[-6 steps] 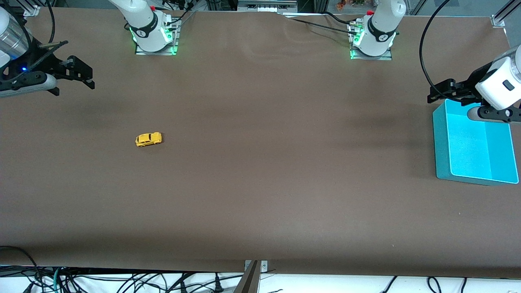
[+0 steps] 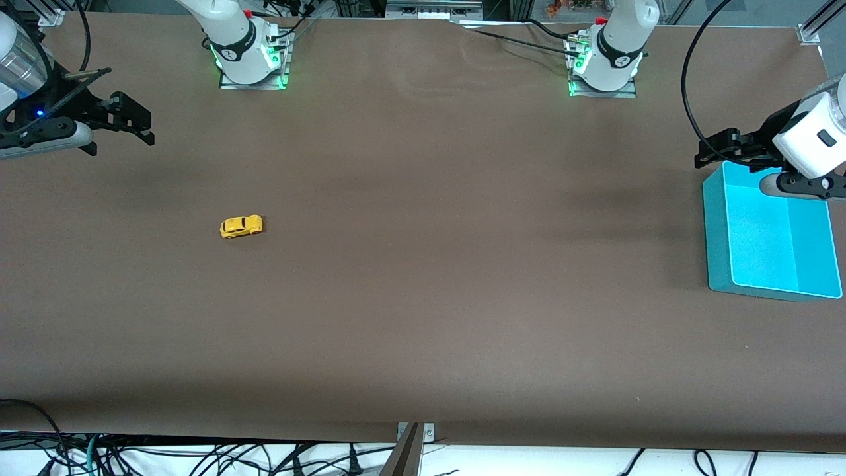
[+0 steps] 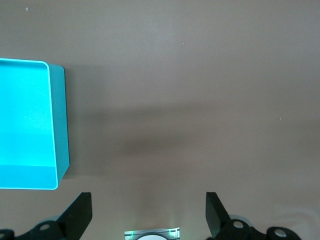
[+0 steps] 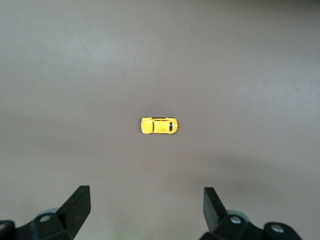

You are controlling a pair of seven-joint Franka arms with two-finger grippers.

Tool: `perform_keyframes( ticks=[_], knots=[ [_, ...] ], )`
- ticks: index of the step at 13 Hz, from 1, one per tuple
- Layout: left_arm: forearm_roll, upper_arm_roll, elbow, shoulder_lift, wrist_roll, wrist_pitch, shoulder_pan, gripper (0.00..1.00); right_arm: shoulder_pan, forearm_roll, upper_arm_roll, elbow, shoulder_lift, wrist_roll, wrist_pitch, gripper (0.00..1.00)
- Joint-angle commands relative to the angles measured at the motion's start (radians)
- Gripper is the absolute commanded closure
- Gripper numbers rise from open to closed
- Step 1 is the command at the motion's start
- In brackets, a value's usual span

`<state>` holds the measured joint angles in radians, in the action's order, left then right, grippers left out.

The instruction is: Wind and store yellow beetle car

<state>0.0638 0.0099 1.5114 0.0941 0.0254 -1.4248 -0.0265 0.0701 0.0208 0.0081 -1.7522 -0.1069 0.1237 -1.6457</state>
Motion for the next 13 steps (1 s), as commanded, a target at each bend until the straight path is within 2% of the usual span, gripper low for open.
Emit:
perform_keyframes(
  ticks=[1, 13],
  knots=[
    [-0.018, -0.005, -0.025, 0.01, 0.022, 0.004, 0.007, 0.0, -0.001, -0.018, 0.004, 0.017, 0.003, -0.013, 0.023, 0.0],
    [-0.018, -0.005, -0.025, 0.01, 0.022, 0.004, 0.007, 0.0, -0.001, -0.024, 0.004, -0.026, -0.004, -0.007, 0.024, 0.0]
  ],
)
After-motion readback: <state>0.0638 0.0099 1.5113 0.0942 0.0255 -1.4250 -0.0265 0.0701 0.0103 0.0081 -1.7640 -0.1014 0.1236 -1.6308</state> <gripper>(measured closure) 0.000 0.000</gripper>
